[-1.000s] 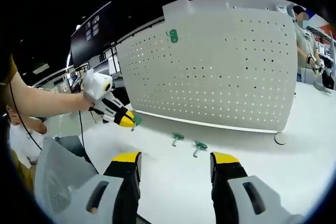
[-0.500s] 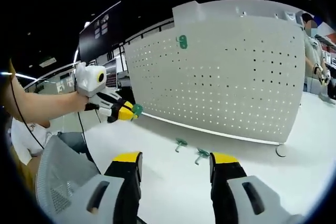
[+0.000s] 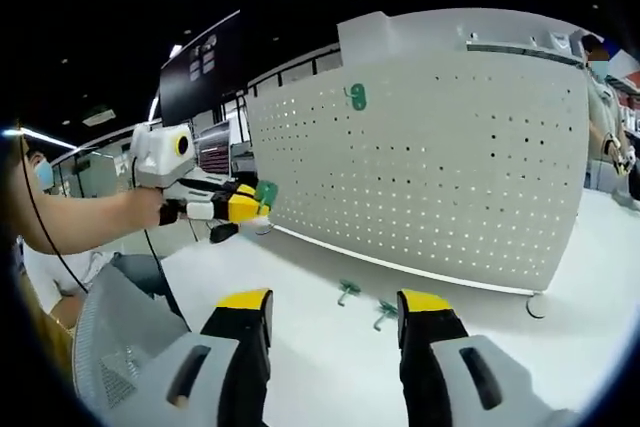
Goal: Insert the hook assembly into the mounting plate slot until the hook locks in place.
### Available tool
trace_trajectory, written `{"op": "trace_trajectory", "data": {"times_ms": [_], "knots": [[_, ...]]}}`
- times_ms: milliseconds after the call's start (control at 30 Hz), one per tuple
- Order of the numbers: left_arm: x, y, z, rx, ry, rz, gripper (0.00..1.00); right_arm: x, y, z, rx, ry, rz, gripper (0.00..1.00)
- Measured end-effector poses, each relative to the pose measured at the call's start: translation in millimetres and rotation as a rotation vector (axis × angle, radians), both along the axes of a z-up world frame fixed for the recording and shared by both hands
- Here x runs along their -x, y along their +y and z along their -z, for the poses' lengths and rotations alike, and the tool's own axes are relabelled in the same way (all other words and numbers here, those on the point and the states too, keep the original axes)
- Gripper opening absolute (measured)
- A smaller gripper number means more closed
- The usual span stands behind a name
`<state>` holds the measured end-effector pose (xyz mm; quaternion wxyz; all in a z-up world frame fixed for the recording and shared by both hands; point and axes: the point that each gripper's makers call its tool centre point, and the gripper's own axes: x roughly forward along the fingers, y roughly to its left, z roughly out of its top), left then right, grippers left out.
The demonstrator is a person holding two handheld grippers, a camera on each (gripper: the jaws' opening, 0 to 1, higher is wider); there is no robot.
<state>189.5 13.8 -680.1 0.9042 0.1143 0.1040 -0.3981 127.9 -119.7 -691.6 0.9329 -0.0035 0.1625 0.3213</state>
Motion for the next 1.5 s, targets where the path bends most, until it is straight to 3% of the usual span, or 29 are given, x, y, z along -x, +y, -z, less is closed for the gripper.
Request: {"op": "trace_trajectory", "data": {"times_ms": [233, 600, 800, 1500], "knots": [[2.1, -7.6, -15.2, 0.078, -0.021, -0.026, 0.02, 0.5, 5.6, -7.3, -0.004, -0.019, -0.021, 0.45], [7.3, -20.1, -27.5, 0.117, -0.053, -0.035, 0.02, 1.7, 11.2, -23.8, -0.033, -0.055, -0.028, 0.41], [10.7, -27.5, -28.1, 0.146, -0.039, -0.025, 0.02, 1.4, 17.7, -31.1, -0.043, -0.075, -0.038, 0.4], [14.0, -39.4, -47.8, 0.224, -0.076, -0.02, 0.02, -0.6, 34.8, -77.4, -0.089, -0.193, -0.059, 0.35]]}}
